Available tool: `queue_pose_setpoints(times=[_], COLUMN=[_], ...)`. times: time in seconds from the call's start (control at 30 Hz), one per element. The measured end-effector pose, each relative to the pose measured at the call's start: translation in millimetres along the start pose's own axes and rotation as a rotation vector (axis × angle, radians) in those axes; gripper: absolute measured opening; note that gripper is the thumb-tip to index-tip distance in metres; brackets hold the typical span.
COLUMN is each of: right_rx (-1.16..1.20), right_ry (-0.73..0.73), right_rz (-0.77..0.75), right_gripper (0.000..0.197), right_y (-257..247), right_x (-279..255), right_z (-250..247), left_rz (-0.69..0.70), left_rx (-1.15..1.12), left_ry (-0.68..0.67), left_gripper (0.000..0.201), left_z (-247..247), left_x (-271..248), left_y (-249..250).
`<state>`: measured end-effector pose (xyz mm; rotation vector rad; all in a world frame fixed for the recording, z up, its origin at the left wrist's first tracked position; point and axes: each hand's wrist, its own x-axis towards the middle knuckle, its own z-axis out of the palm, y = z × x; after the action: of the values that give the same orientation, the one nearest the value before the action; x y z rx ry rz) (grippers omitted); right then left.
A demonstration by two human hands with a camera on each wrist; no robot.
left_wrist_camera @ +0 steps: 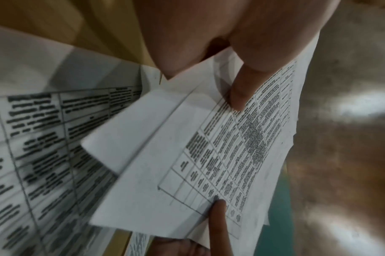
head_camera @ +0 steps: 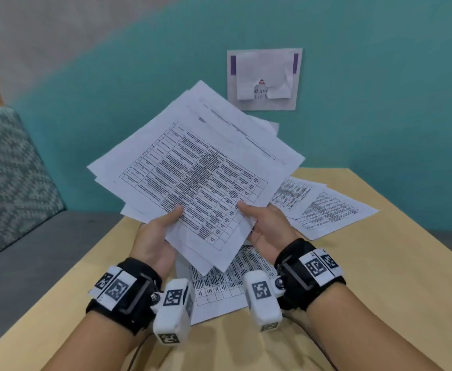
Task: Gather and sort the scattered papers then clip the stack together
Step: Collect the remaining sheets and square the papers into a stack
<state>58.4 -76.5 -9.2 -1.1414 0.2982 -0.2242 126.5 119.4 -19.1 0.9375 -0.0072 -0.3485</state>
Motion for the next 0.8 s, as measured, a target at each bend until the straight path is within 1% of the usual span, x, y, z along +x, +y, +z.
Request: queue_pose_setpoints(times=[0.07, 0.1, 0.2, 0.27, 0.3, 0.33, 0.37, 0.43, 0.5, 0.67, 0.73, 0.8], right_rx=[-0.011, -0.014, -0.060, -0.162, -0.217, -0.272, -0.324, -0.397, -0.428, -0.435, -0.433, -0.444], right_ry=[0.082, 0.123, 0.207, 0.239, 0.240, 0.233, 0.224, 0.212, 0.208, 0.180, 0.165, 0.145], right_rz=[-0.054, -0.094, -0.194, -0.252, -0.276, -0.291, -0.298, -0.307, -0.334, -0.432, -0.444, -0.426], right_gripper=[0.019, 0.017, 0.019, 0.019, 0.019, 0.020, 0.022, 0.030, 0.033, 0.028, 0.028, 0.028], right_y=[-4.9, -9.1, -26.4, -37.1, -41.6, -45.2, -48.4, -53.0, -55.9, -55.8, -54.4, -52.5], right_x=[-0.5, -0.5, -3.5, -3.1, -2.7, -2.7, -2.9, -3.3, -3.6, -7.2, -7.8, -7.8], right_z=[-3.9, -7.9, -23.6, -36.9, -42.9, -48.1, -52.6, -59.1, -62.8, -56.4, -53.5, -52.9], left_rz=[0.062, 0.097, 0.201, 0.214, 0.207, 0.196, 0.184, 0.167, 0.190, 0.323, 0.353, 0.354], left_rx=[0.046, 0.057, 0.062, 0.108, 0.156, 0.209, 0.262, 0.351, 0.432, 0.519, 0.524, 0.516], left_ry=[0.021, 0.037, 0.090, 0.083, 0.063, 0.052, 0.044, 0.026, 0.023, 0.064, 0.046, 0.033], left_gripper=[0.046, 0.045, 0.042, 0.030, 0.022, 0.018, 0.019, 0.032, 0.040, 0.040, 0.041, 0.040], left_z=[1.9, 0.9, -9.5, -15.4, -16.3, -16.6, -16.5, -16.0, -14.1, -7.8, -6.8, -5.6], left_x=[0.3, 0.6, 7.3, 8.9, 8.7, 8.3, 8.1, 8.2, 6.3, 3.7, 4.6, 4.3], left_y=[1.6, 4.5, 17.8, 24.9, 26.0, 25.8, 24.2, 18.8, 15.2, 14.2, 12.3, 9.4])
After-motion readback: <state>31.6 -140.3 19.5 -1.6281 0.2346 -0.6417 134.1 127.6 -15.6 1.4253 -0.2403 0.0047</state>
